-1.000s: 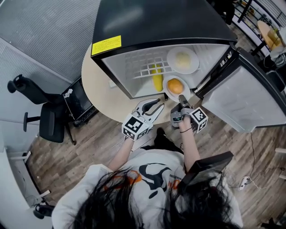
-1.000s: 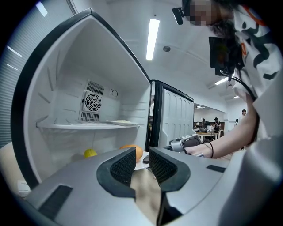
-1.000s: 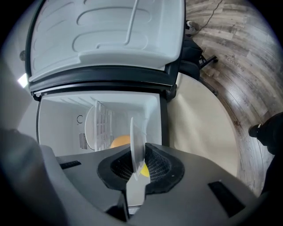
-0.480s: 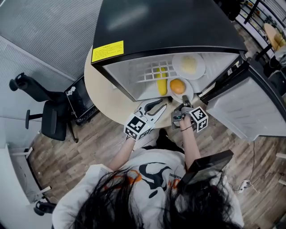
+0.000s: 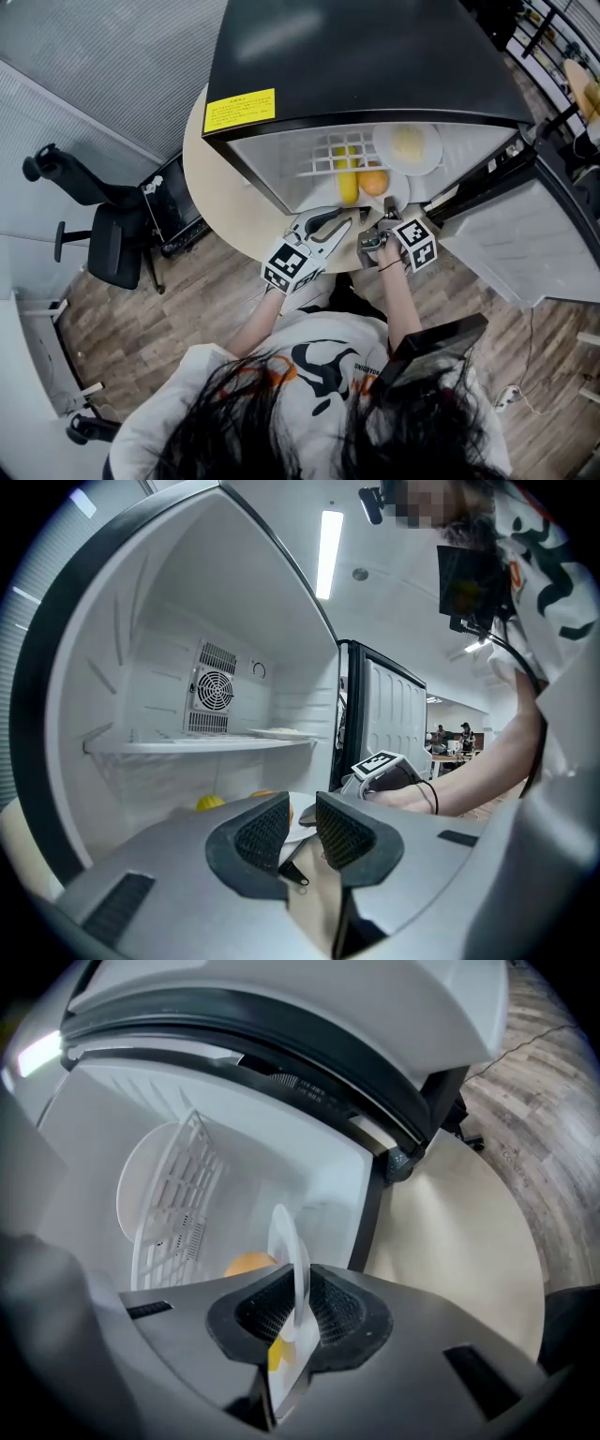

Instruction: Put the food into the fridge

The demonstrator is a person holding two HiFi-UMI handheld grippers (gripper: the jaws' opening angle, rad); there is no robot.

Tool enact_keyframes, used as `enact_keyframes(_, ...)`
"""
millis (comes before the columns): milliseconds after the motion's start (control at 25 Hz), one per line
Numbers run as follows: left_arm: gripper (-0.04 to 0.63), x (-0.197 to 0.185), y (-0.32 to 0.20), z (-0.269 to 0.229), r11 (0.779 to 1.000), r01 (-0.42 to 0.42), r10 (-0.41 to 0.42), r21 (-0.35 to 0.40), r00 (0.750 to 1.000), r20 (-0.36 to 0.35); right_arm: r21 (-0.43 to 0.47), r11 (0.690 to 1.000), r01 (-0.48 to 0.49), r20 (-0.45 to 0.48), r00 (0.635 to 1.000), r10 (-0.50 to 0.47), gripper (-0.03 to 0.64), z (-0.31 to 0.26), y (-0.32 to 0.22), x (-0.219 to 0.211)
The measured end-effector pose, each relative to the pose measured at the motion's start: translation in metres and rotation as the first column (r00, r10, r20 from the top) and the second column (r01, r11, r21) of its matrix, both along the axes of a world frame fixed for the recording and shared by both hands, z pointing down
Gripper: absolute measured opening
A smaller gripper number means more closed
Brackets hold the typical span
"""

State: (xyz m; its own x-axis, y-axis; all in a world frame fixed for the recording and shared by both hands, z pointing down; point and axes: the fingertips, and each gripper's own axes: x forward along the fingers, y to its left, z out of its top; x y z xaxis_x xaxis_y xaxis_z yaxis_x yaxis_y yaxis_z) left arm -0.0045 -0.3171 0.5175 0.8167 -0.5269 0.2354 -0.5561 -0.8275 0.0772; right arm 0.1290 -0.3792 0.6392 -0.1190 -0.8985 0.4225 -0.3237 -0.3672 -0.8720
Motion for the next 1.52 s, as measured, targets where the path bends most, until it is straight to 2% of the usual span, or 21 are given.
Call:
enact_keyframes(160, 0.086, -0.007, -0.005, -0.001, 1.000, 0.014, -0.014, 0.003, 1.000, 0.000, -0.041, 0.995, 0.094, -0.045, 0.994, -0.096, 0.043, 0.005, -0.009, -0.017)
enact_keyframes(280, 0.086, -0.011, -0.007, -0.002, 1.000, 0.023, -0.023, 0.004, 1.000, -0.002, -0.073, 0.982, 0.177, -0.137, 0.973, -0.185, 0.065, 0.007, -0.010, -0.026)
enact_keyframes(440, 0.086, -0.014, -0.007, -0.001, 1.000, 0.027, -0.027, 0.003, 1.000, -0.002, -0.122, 0.960, 0.251, -0.269, 0.923, -0.275, 0.095, 0.004, -0.010, -0.029)
enact_keyframes(640, 0.086, -0.015, -0.005, -0.002, 0.999, 0.032, -0.032, 0.005, 0.999, -0.002, -0.207, 0.931, 0.300, -0.408, 0.839, -0.361, 0.213, 0.002, -0.005, -0.034)
enact_keyframes(720, 0.086, -0.016, -0.005, -0.003, 0.999, 0.035, -0.035, 0.006, 0.999, -0.004, -0.230, 0.927, 0.297, -0.417, 0.830, -0.370, 0.233, 0.004, -0.001, -0.033)
enact_keyframes(960, 0.086, -0.017, -0.002, -0.005, 0.999, 0.038, -0.038, 0.008, 0.999, -0.009, -0.262, 0.922, 0.286, -0.403, 0.836, -0.374, 0.253, 0.008, 0.008, -0.027)
enact_keyframes(1160, 0.086, -0.015, 0.002, -0.007, 0.999, 0.032, -0.032, 0.012, 0.999, -0.012, -0.264, 0.931, 0.253, -0.425, 0.836, -0.347, 0.255, 0.004, 0.017, -0.020)
enact_keyframes(1520, 0.086, -0.013, 0.010, -0.015, 0.999, 0.031, -0.031, 0.019, 0.999, -0.022, -0.220, 0.939, 0.262, -0.549, 0.763, -0.342, 0.255, -0.026, 0.023, -0.015)
